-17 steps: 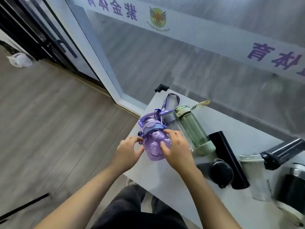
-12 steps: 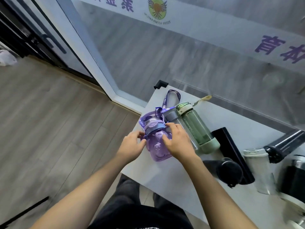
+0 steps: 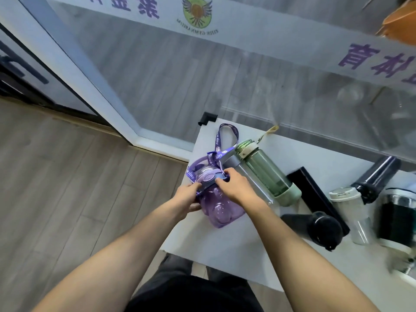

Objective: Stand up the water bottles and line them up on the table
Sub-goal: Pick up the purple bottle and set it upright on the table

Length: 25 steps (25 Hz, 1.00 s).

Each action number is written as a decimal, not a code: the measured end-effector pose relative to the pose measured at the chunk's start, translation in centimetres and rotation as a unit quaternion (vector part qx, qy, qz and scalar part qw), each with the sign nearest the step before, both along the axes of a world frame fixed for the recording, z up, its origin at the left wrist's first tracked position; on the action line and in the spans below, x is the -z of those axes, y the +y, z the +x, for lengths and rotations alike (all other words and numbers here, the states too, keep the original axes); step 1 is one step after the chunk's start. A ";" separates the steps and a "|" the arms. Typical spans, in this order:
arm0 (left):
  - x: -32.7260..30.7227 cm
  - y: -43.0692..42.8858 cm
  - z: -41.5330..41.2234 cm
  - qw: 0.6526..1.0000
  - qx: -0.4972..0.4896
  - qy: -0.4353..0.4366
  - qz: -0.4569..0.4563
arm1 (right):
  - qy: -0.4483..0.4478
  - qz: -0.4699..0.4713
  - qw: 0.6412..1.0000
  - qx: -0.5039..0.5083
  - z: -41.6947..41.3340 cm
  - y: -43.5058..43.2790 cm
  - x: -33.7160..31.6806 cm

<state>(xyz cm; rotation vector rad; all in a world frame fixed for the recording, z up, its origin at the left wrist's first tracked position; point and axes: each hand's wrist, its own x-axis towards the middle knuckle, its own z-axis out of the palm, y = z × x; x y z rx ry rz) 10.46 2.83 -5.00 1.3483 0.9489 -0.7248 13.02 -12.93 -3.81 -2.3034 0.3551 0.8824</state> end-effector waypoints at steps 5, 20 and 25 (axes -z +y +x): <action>-0.6 1.2 1.5 0.999 -0.012 -0.044 0.001 | -0.050 0.097 0.988 0.112 -0.6 0.4 -0.7; -3.0 2.6 5.7 0.950 0.027 -0.308 0.034 | -0.235 0.260 0.884 0.310 -1.3 1.0 -1.8; -1.8 3.5 5.1 0.947 0.064 -0.304 0.078 | -0.231 0.204 0.903 0.300 -0.7 0.3 -2.0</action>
